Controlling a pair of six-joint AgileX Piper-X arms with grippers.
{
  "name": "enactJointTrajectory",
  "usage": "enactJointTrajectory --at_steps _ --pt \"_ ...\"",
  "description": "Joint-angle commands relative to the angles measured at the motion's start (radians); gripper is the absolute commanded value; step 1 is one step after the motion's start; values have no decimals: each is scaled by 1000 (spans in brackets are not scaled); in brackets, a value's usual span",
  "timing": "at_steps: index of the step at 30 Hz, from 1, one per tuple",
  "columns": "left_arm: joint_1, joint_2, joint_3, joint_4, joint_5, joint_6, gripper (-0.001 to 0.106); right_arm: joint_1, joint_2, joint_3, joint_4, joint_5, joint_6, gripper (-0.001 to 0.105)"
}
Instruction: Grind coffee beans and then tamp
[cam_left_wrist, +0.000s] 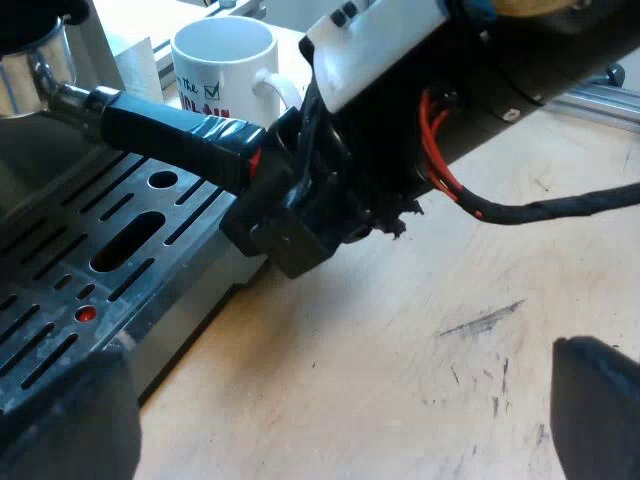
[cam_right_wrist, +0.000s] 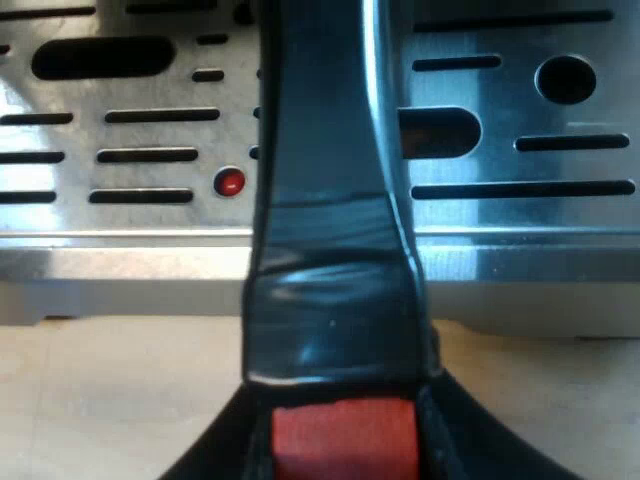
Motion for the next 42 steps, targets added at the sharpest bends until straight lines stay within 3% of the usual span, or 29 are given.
enactJointTrajectory --at_steps 1,3,17,22,36,42 --pt "-5 3 -2 -17 12 -3 84 42 -20 -8 34 42 14 0" --pt "-5 3 -2 -17 12 -3 84 60 -20 -8 45 85 42 0" --pt "-5 3 -2 -17 12 -3 84 107 -20 -8 52 119 49 0" --pt "-5 3 -2 -17 12 -3 84 125 -35 -8 108 144 109 0" --pt "-5 3 -2 -16 12 -5 84 196 -108 -8 224 139 109 0" --pt "-5 -24 -19 13 12 -43 84 235 -135 -3 259 128 44 0"
